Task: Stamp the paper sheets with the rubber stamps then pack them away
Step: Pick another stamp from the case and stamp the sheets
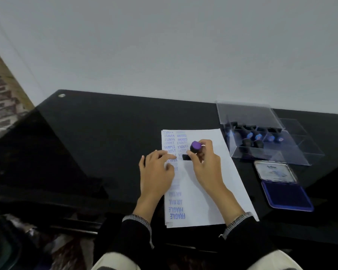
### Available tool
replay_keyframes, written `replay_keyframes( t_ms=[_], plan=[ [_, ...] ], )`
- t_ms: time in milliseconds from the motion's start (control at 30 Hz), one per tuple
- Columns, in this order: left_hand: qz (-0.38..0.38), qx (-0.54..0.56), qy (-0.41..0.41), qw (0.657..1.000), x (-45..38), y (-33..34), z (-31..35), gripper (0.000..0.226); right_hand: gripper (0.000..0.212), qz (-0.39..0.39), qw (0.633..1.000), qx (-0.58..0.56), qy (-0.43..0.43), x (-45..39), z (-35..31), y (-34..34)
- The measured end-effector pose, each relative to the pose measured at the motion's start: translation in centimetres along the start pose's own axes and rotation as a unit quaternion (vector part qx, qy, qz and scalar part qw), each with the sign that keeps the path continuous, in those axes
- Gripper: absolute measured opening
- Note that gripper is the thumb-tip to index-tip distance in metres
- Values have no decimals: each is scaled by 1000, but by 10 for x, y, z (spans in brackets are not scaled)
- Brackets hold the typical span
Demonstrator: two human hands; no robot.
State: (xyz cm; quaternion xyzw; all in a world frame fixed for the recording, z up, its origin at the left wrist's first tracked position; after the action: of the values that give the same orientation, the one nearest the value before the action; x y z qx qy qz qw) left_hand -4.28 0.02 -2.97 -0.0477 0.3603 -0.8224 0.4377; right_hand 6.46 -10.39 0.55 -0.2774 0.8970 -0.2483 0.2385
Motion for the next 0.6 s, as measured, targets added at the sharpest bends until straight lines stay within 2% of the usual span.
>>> replay_keyframes(
  t_ms=[300, 600],
  plan=[
    [4, 7, -3, 1000, -1, 2, -2, 30, 26, -12, 999, 17, -43, -1, 9, 15],
    [-7, 13, -3, 1000, 0, 0, -2, 35, 25, -22, 998, 25, -50, -2, 13, 18]
  ],
)
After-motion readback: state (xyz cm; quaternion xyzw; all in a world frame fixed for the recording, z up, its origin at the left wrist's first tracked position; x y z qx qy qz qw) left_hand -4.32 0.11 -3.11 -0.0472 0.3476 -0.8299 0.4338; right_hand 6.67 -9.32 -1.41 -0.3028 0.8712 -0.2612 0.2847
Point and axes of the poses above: each hand's wrist, its own x-axis away from the middle knuckle, its own y-axis out of the palm, z = x × y, the point moved 3 cm from there along -x, towards the middle knuckle, and after that the axes turned 12 degrees about x, right-handed, at the moved point
